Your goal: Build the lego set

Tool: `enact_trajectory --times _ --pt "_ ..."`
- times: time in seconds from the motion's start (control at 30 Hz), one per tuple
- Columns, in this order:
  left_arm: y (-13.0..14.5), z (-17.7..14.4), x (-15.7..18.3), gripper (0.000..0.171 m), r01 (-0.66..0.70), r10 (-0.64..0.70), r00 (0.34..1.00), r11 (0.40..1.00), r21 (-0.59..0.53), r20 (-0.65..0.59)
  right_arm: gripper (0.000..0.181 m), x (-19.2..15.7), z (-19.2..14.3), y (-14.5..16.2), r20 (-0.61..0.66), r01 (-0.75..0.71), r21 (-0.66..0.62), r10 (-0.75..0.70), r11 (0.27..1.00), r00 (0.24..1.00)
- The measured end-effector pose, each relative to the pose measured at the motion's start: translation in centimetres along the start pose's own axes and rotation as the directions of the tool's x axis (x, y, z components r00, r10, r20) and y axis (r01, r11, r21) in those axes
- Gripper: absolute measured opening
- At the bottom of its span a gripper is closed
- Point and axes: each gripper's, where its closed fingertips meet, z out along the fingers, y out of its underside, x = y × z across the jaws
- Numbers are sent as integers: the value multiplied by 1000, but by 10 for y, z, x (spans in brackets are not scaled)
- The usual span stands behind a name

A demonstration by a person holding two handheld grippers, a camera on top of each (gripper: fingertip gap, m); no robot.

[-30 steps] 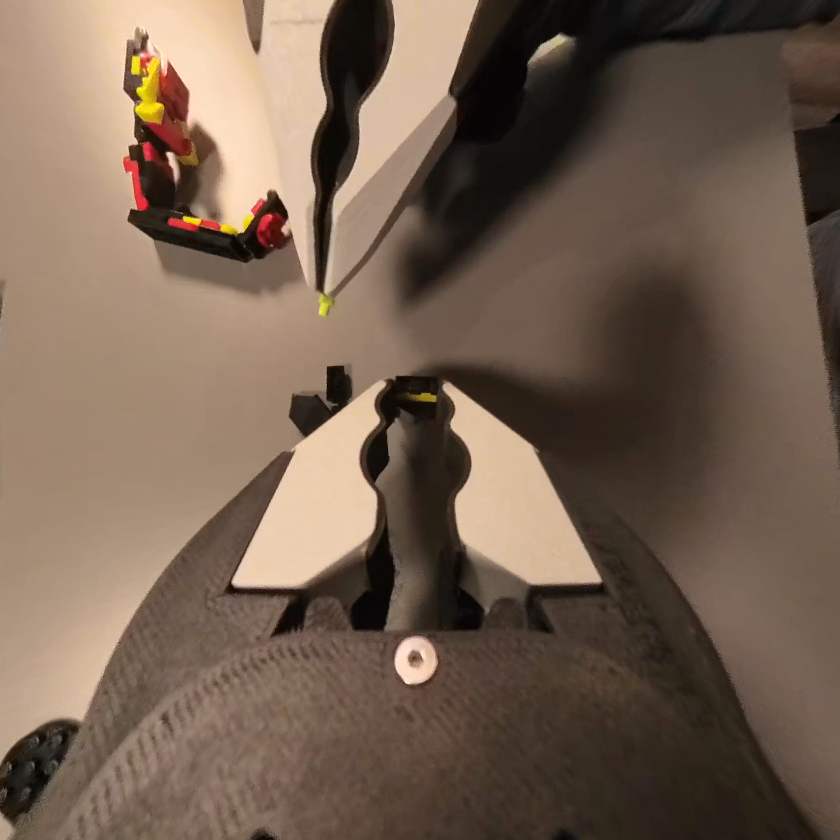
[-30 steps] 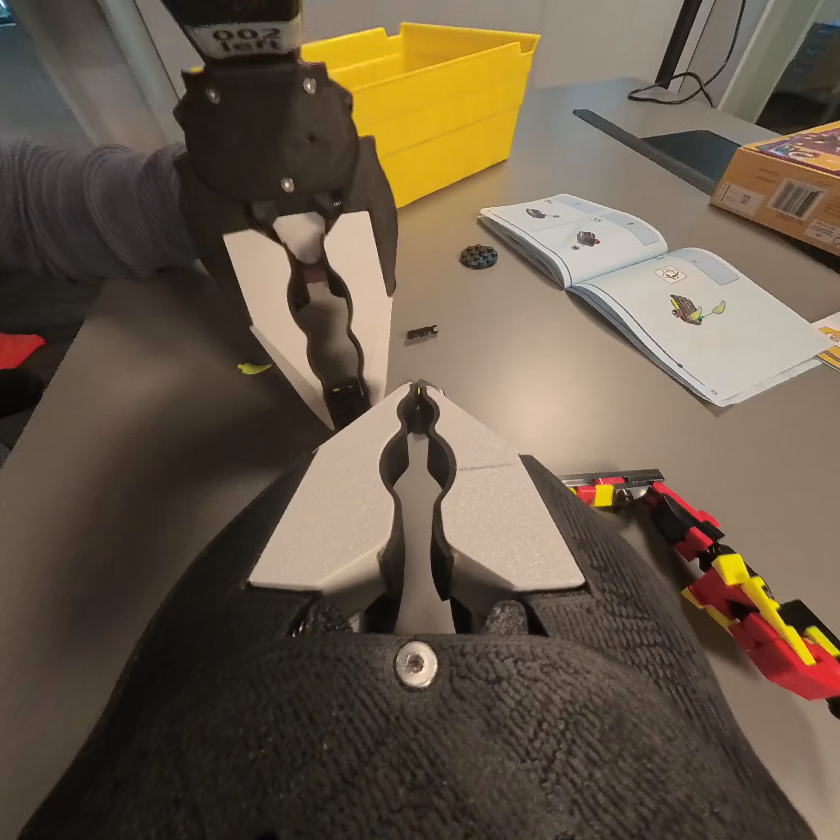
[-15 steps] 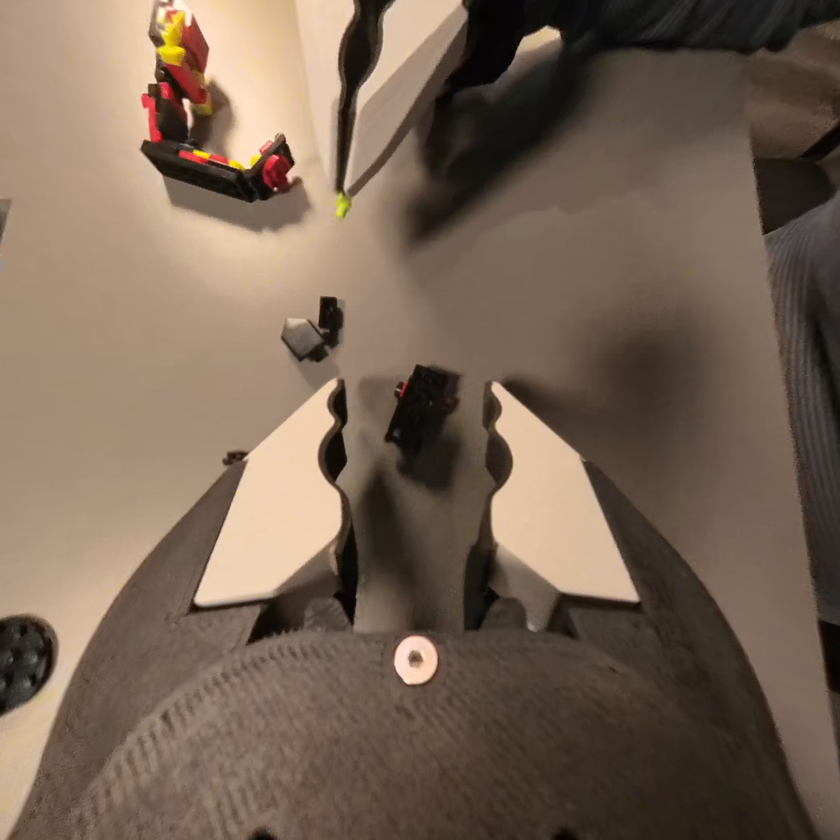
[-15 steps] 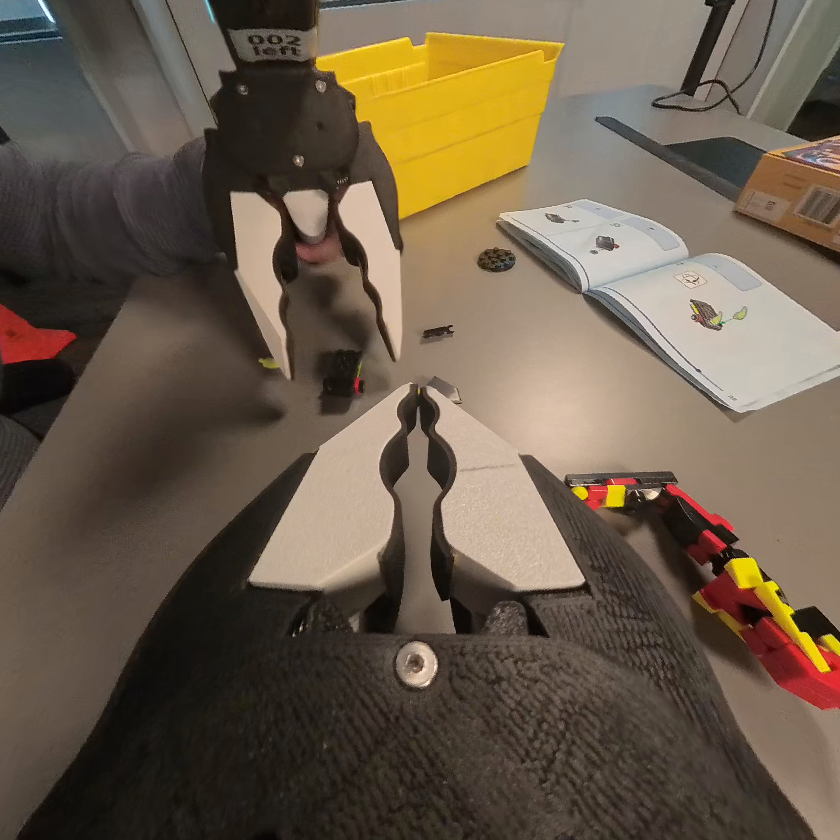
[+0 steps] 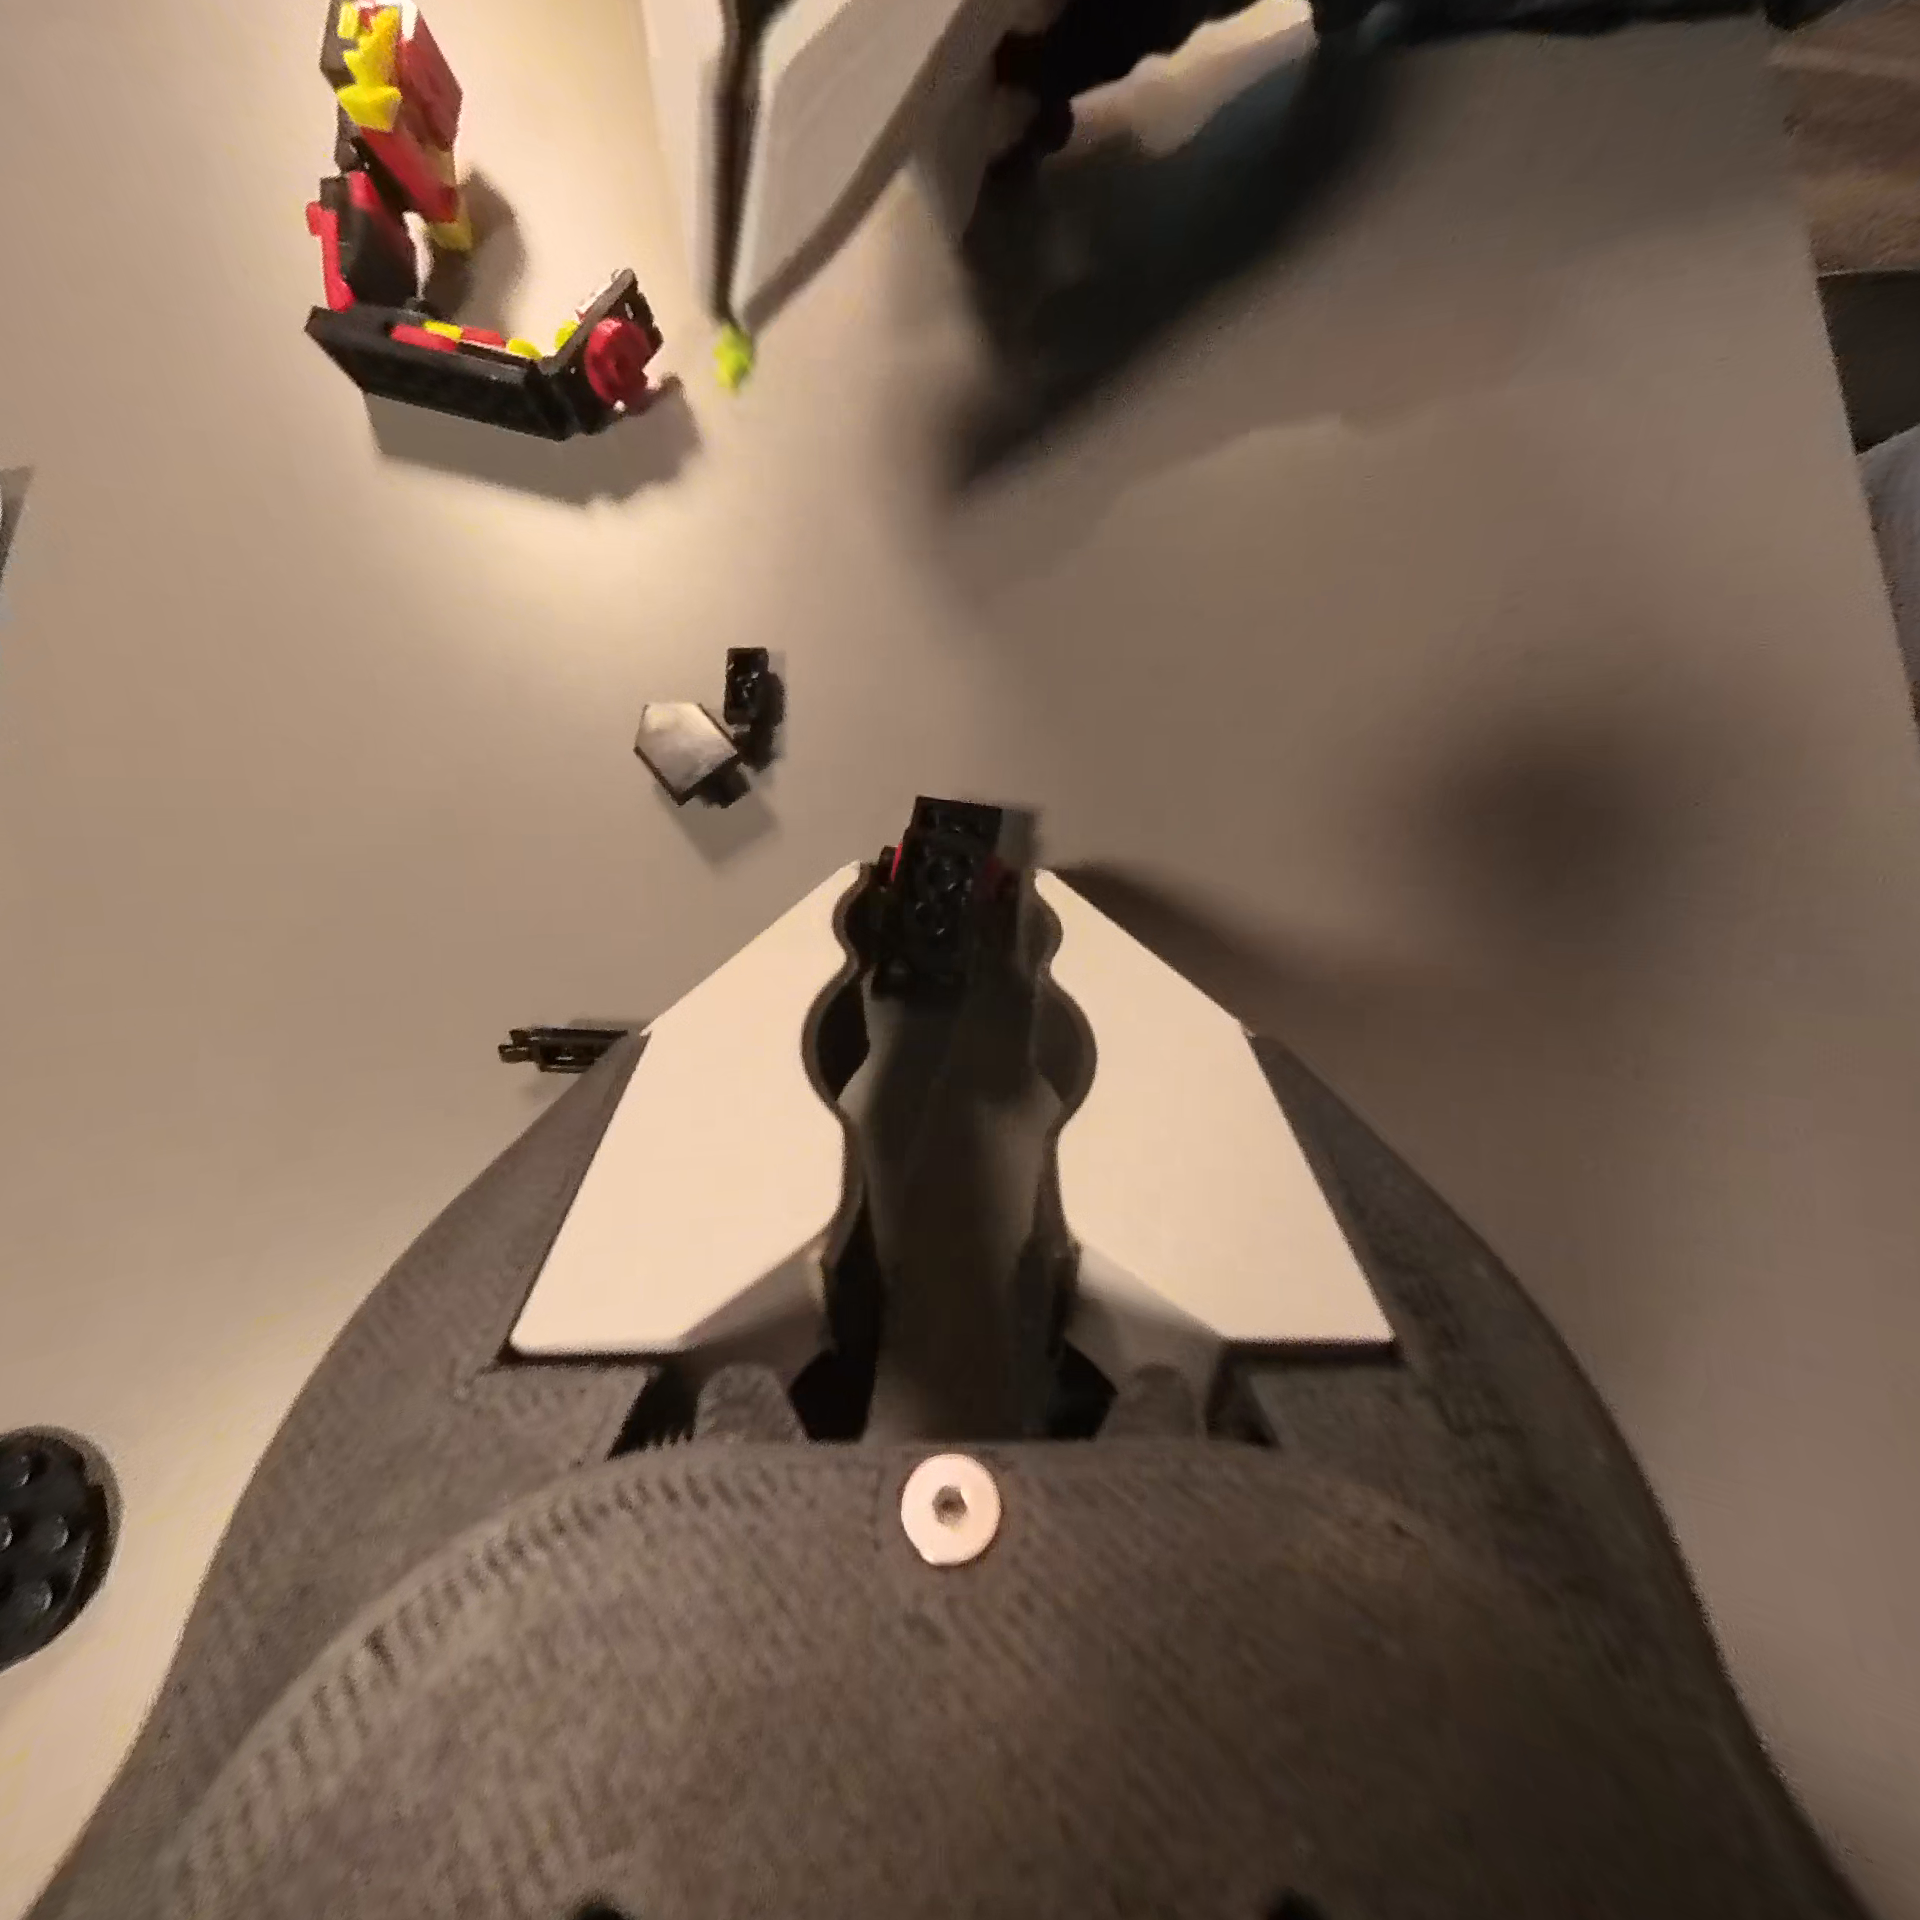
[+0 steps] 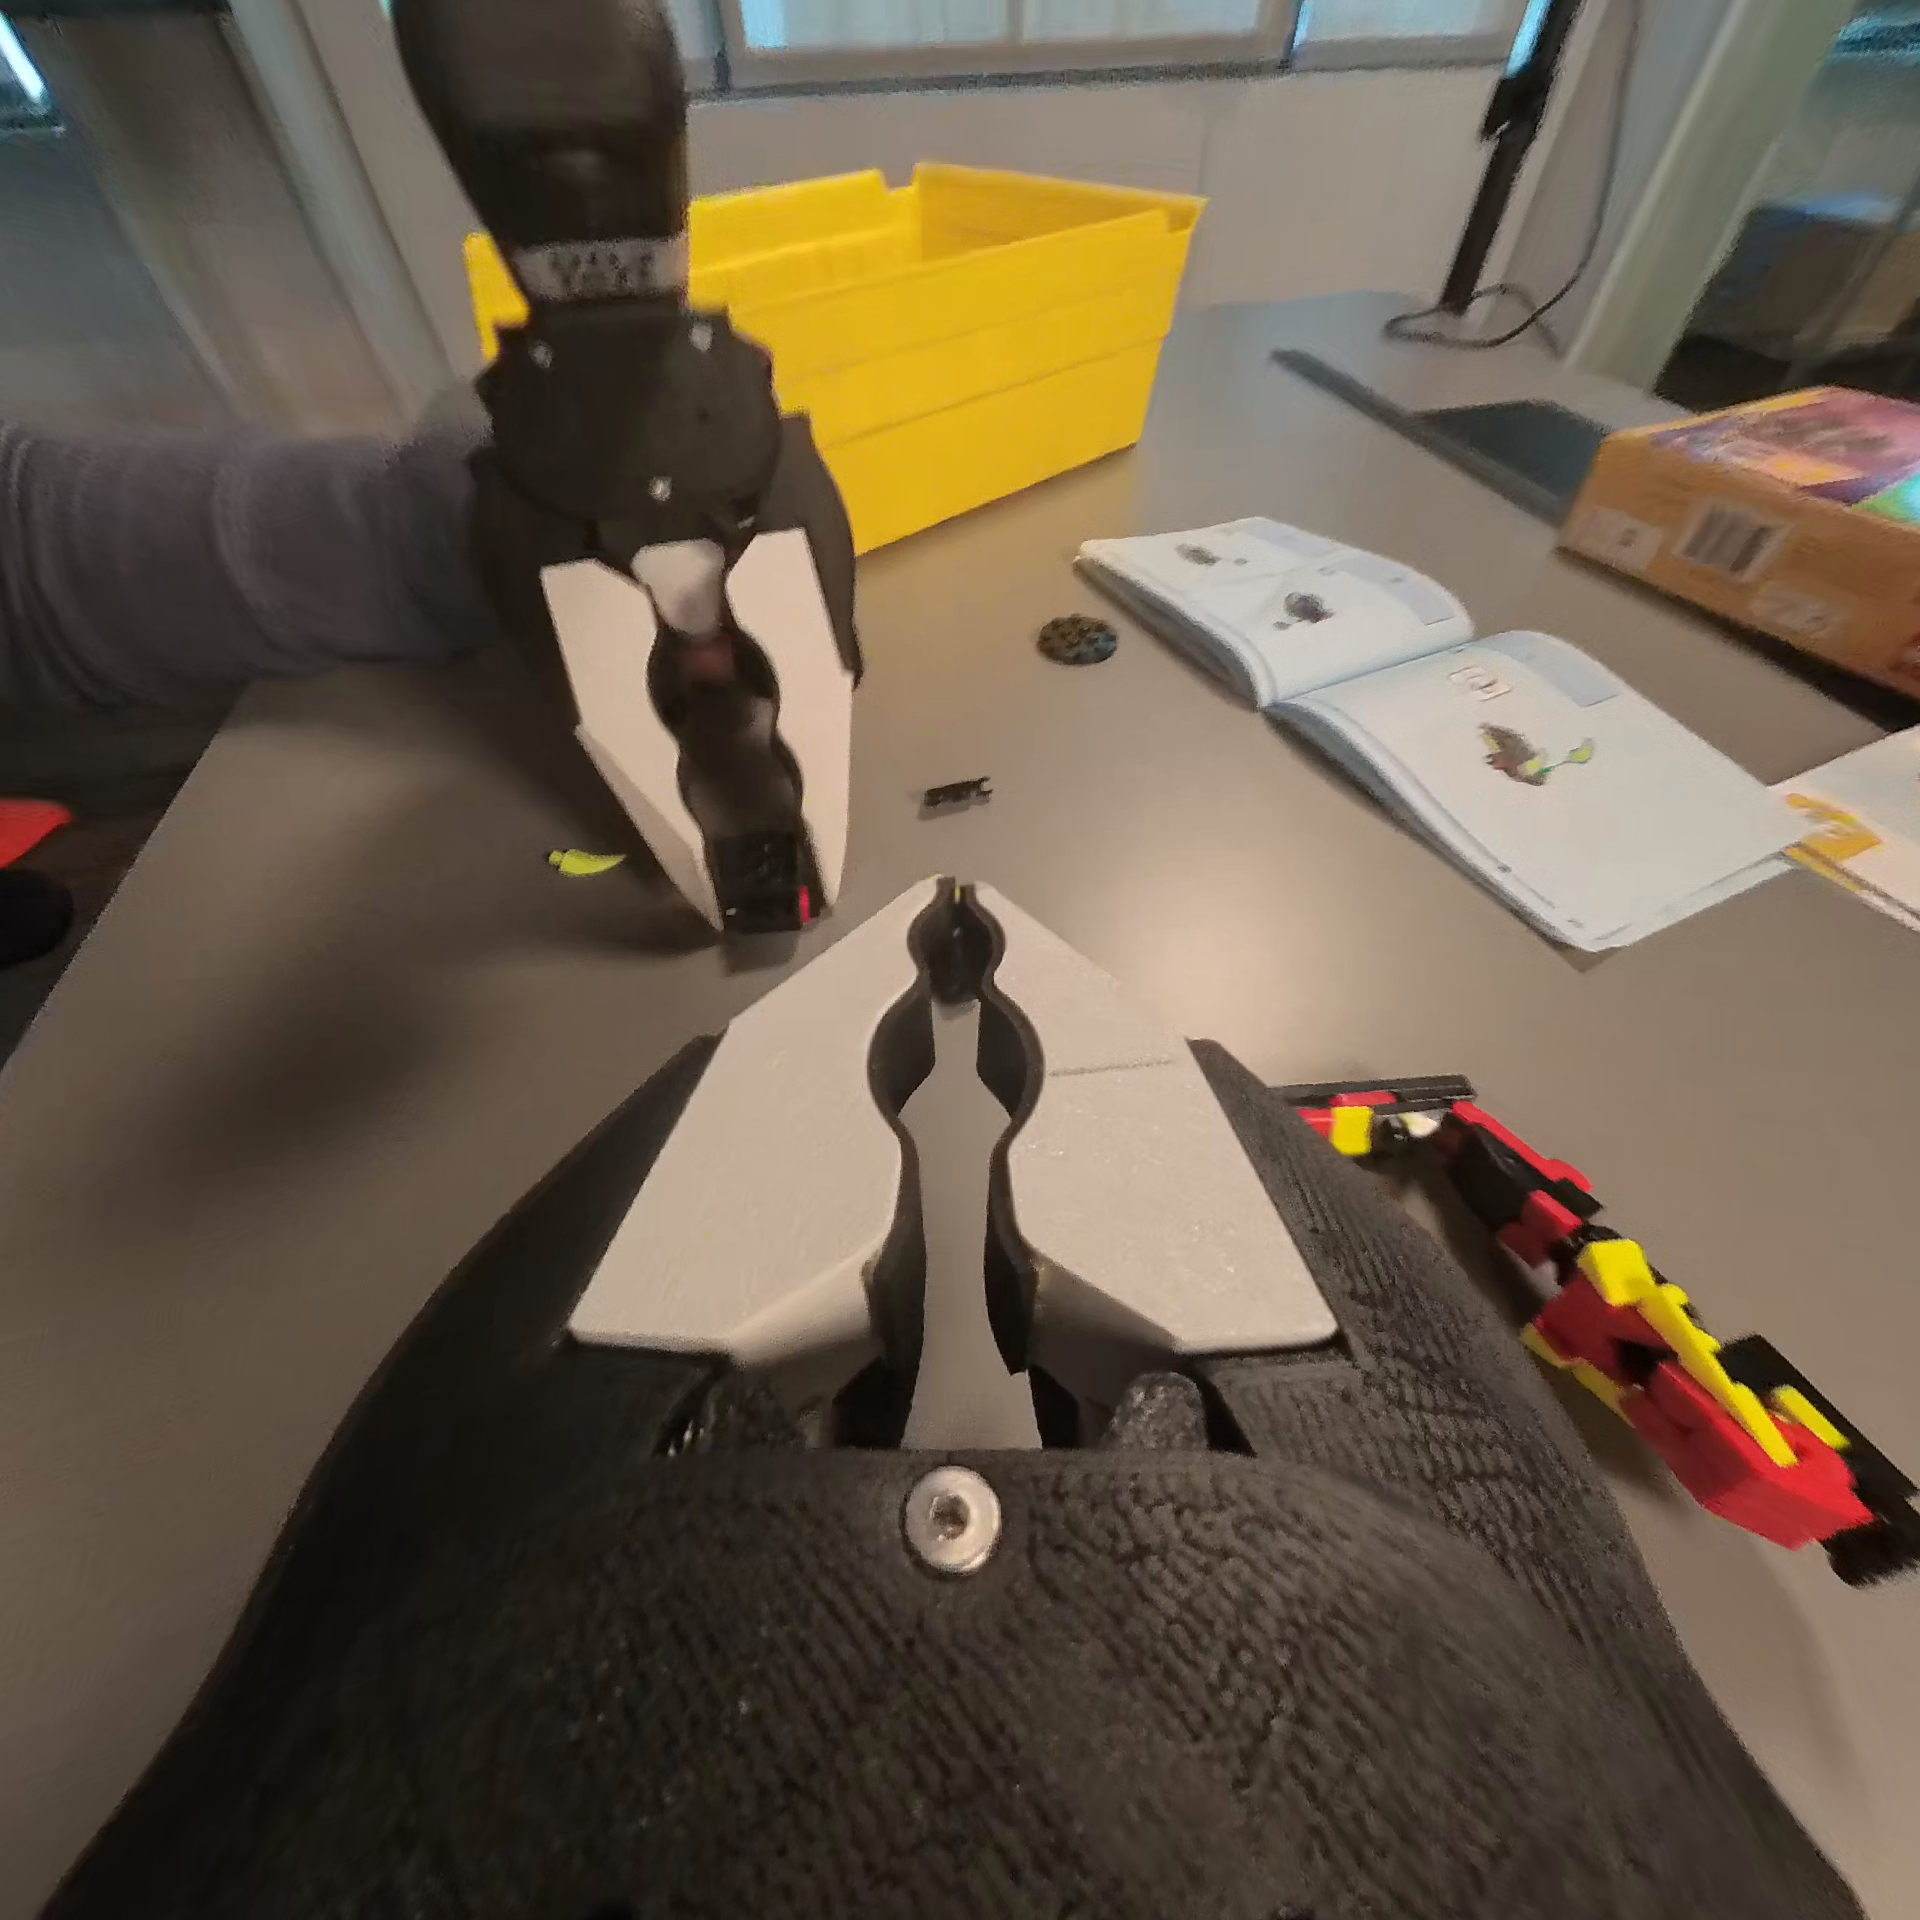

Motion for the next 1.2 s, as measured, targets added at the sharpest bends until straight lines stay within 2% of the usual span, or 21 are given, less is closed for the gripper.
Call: enact_trajectory --times 0.07,0.13,0.23,0.33,0.43,0.5,0.57,0.63,0.7,0.8,0.9,0.97,1.0,1.1,1.2 --pt "0 0 -1 26 -3 3 1000 1000 12 9 0 7 -9 -11 -63 3 91 3 996 998" --pt "-2 0 -5 26 -18 17 998 1000 18 59 0 17 -26 -27 -174 31 236 10 971 985" --pt "-30 -5 -9 26 -27 8 991 989 147 131 0 36 -67 -44 -404 111 432 82 895 911" --pt "-71 -11 -26 26 -1 -78 973 942 336 219 0 43 -90 -44 -529 193 409 60 892 847" --pt "-84 7 -49 26 5 -106 952 944 330 289 0 31 -102 -51 -464 180 397 28 900 885" --pt "-86 21 -60 26 -23 -80 940 955 295 331 0 24 -107 -42 -393 105 303 24 947 919" --pt "-86 33 -57 26 -47 -45 940 965 259 339 0 16 -111 -19 -313 10 131 32 991 949" --pt "-86 40 -43 26 -105 36 947 974 201 321 0 6 -115 9 -219 -104 -67 87 992 972" --pt "-84 50 -20 26 -141 106 965 980 139 238 0 2 -123 29 -189 -148 -255 101 955 977" --pt "-75 67 11 26 -130 127 987 991 28 95 0 -8 -129 58 -144 -198 -548 141 813 979" --pt "-67 73 19 25 -176 177 978 984 -20 109 0 -7 -138 87 -132 -143 -797 63 587 989" --pt "-66 73 22 25 -170 171 980 985 -19 100 0 -8 -142 101 -110 -114 -883 37 455 993" --pt "-65 72 23 25 -163 164 982 986 -19 92 0 -8 -143 104 -102 -105 -904 29 415 994" --pt "-65 73 26 25 -140 140 988 990 -4 62 0 -8 -143 105 -104 -105 -921 24 375 994" --pt "-65 74 28 25 -115 115 993 993 3 26 0 -8 -142 103 -110 -106 -903 14 417 994"
